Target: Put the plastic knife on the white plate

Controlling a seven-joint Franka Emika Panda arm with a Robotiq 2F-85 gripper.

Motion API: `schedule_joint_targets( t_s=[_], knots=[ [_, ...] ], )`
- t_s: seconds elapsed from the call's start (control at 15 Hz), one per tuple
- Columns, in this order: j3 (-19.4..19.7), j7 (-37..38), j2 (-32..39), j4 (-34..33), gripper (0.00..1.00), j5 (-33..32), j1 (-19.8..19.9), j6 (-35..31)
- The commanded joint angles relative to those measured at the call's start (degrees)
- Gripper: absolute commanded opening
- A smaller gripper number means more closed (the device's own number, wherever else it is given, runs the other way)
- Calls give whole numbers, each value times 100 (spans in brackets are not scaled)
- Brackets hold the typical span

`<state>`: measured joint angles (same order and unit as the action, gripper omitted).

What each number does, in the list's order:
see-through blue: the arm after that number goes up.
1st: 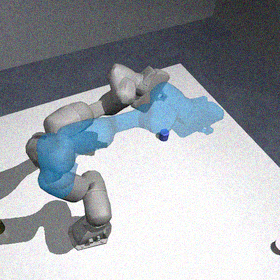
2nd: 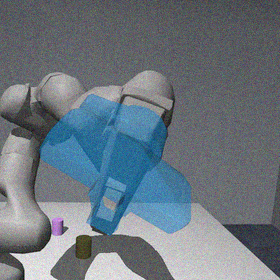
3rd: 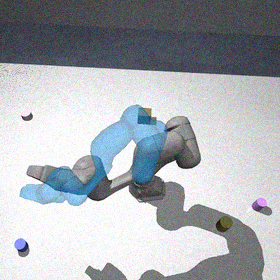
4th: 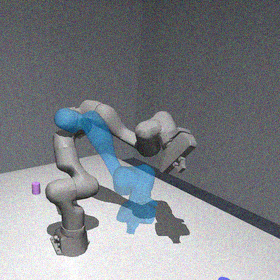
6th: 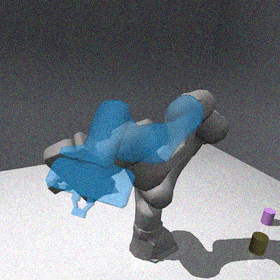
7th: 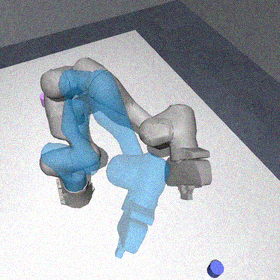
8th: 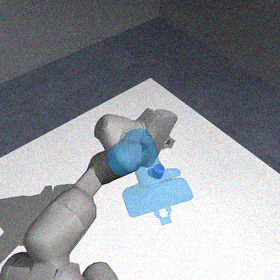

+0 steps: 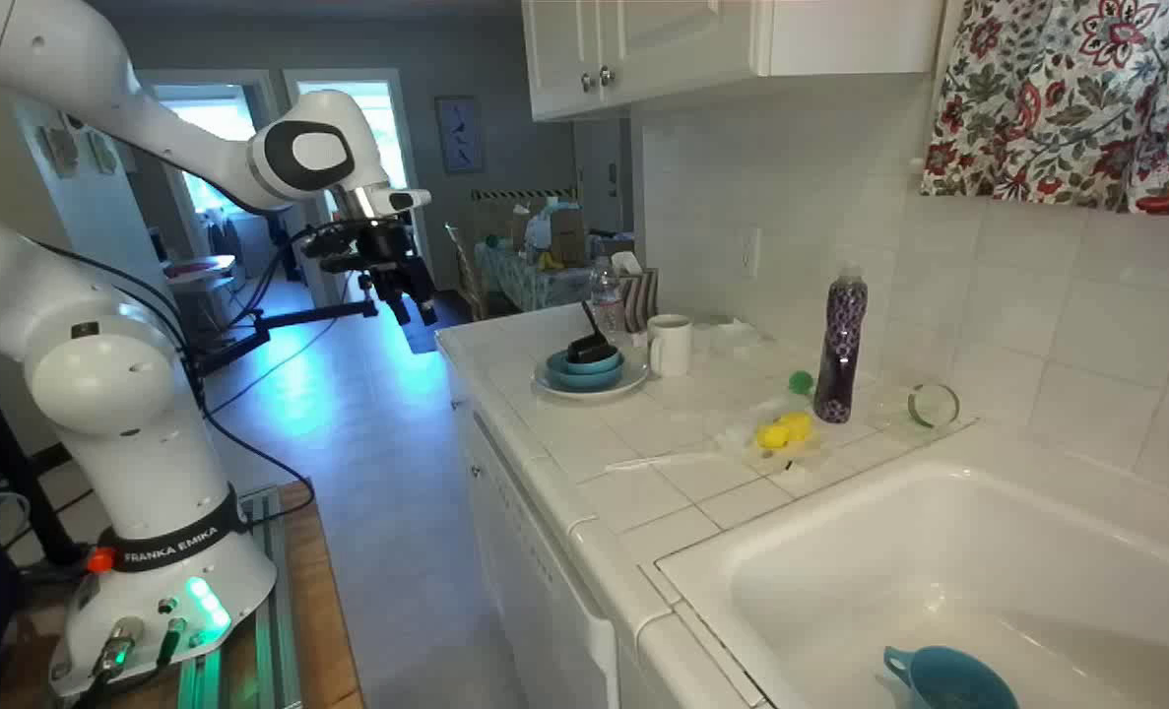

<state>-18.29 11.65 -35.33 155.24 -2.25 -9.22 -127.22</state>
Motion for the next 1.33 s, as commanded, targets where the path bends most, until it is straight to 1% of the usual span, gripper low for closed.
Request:
schedule_joint_targets(
  t_s=[0.0, 0.13, 0.27, 0.47, 0.8, 1.0, 1.27],
  knots=[
    [85, 49, 16, -10, 100, -64, -85, 16],
    [200, 159, 96, -43, 100, -7, 41, -73],
    [430, 383, 61, 14, 100, 192, 160, -96],
    [822, 584, -5, 76, 100, 278, 406, -117],
    [1564, 629, 64, 150, 100, 348, 1079, -226],
    [1922, 647, 176, 152, 100, 248, 1573, -619],
    [2180, 528, 642, -5, 100, 129, 2047, -1200]
  ],
)
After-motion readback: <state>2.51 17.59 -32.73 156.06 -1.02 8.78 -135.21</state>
